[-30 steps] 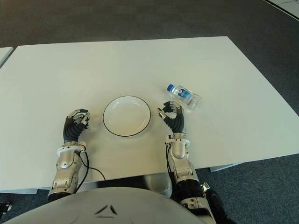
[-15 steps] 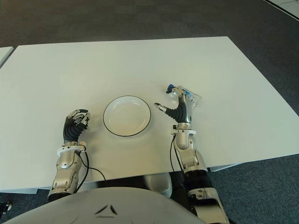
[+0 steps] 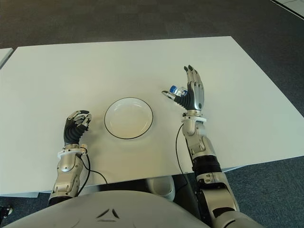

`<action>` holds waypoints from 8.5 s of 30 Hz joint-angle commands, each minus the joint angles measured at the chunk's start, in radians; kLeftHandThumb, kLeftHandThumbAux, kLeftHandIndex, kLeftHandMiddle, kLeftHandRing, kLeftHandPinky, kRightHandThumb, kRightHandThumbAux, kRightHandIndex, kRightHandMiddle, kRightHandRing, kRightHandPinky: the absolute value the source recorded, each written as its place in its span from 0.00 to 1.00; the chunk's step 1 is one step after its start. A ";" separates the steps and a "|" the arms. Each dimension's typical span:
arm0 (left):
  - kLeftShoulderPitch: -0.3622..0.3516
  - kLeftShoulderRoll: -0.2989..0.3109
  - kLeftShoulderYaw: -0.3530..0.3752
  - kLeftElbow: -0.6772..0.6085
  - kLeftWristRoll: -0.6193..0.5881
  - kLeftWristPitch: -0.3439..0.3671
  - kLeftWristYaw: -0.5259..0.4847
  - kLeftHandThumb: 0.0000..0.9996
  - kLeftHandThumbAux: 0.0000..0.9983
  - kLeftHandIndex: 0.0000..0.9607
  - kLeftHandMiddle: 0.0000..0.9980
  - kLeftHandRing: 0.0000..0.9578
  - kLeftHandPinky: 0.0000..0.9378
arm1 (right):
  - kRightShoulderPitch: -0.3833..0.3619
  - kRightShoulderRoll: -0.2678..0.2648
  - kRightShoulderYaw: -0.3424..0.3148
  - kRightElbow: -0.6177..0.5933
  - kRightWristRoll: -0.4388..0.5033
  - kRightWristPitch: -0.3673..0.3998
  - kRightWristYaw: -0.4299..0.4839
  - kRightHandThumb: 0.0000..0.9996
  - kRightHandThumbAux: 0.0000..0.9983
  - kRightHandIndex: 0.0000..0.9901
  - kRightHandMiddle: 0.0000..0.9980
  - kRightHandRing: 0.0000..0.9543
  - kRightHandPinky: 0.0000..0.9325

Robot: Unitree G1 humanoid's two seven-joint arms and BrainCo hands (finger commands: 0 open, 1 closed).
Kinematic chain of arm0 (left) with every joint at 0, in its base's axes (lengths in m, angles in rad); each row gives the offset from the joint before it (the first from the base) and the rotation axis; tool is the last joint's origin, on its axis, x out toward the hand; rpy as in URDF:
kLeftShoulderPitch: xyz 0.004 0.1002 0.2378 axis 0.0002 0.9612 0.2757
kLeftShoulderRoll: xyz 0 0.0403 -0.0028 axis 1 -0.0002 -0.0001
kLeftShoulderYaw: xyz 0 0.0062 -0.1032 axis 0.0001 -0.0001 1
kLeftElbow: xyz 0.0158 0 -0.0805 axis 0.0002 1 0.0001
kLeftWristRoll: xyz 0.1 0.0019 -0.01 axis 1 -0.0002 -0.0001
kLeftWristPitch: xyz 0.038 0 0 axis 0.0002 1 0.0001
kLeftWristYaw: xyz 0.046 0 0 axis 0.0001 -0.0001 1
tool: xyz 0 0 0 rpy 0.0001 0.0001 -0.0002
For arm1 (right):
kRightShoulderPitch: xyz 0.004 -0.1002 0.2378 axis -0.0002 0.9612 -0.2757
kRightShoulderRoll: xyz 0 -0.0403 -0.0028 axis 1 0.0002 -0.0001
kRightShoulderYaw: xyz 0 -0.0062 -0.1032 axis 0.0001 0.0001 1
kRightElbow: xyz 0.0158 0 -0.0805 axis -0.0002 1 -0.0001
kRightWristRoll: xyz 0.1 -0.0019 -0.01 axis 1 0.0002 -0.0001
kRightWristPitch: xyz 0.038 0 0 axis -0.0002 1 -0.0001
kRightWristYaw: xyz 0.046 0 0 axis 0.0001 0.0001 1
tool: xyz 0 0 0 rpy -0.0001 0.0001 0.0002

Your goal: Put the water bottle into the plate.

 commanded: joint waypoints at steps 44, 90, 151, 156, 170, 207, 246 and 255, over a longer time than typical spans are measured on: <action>0.027 0.001 -0.006 0.000 0.009 -0.008 -0.008 0.70 0.72 0.45 0.76 0.80 0.81 | -0.333 -0.155 0.279 0.378 -0.084 0.460 0.513 0.43 0.47 0.00 0.00 0.00 0.00; 0.028 0.010 -0.001 -0.017 -0.003 -0.012 -0.020 0.70 0.72 0.45 0.77 0.81 0.82 | -0.431 -0.036 0.356 0.971 0.013 0.419 0.456 0.30 0.64 0.06 0.13 0.10 0.13; 0.036 -0.020 0.010 -0.055 -0.013 0.049 0.000 0.71 0.72 0.45 0.74 0.79 0.82 | -0.312 0.070 0.172 0.770 0.173 0.093 -0.188 0.70 0.73 0.44 0.85 0.89 0.92; 0.038 -0.027 0.008 -0.057 -0.011 0.052 0.000 0.71 0.72 0.45 0.74 0.78 0.80 | -0.299 0.070 0.179 0.774 0.163 -0.043 -0.292 0.70 0.72 0.44 0.87 0.91 0.94; 0.050 -0.038 -0.001 -0.075 0.000 0.057 0.000 0.71 0.72 0.45 0.75 0.79 0.82 | -0.280 0.109 0.257 0.715 0.063 -0.253 -0.547 0.71 0.72 0.44 0.89 0.94 0.95; 0.051 -0.027 0.002 -0.029 0.019 -0.026 -0.003 0.70 0.72 0.45 0.77 0.81 0.83 | -0.352 0.127 0.647 0.794 -0.215 -0.527 -0.421 0.71 0.72 0.44 0.90 0.93 0.96; 0.043 -0.010 0.004 -0.003 0.020 -0.063 -0.002 0.70 0.72 0.45 0.77 0.81 0.82 | -0.323 0.027 0.780 0.509 -0.268 -0.202 0.164 0.71 0.72 0.44 0.82 0.87 0.89; 0.038 -0.011 0.005 -0.002 0.019 -0.057 0.000 0.70 0.72 0.45 0.77 0.81 0.82 | -0.340 -0.002 0.758 0.413 -0.263 -0.160 0.252 0.71 0.72 0.44 0.82 0.88 0.93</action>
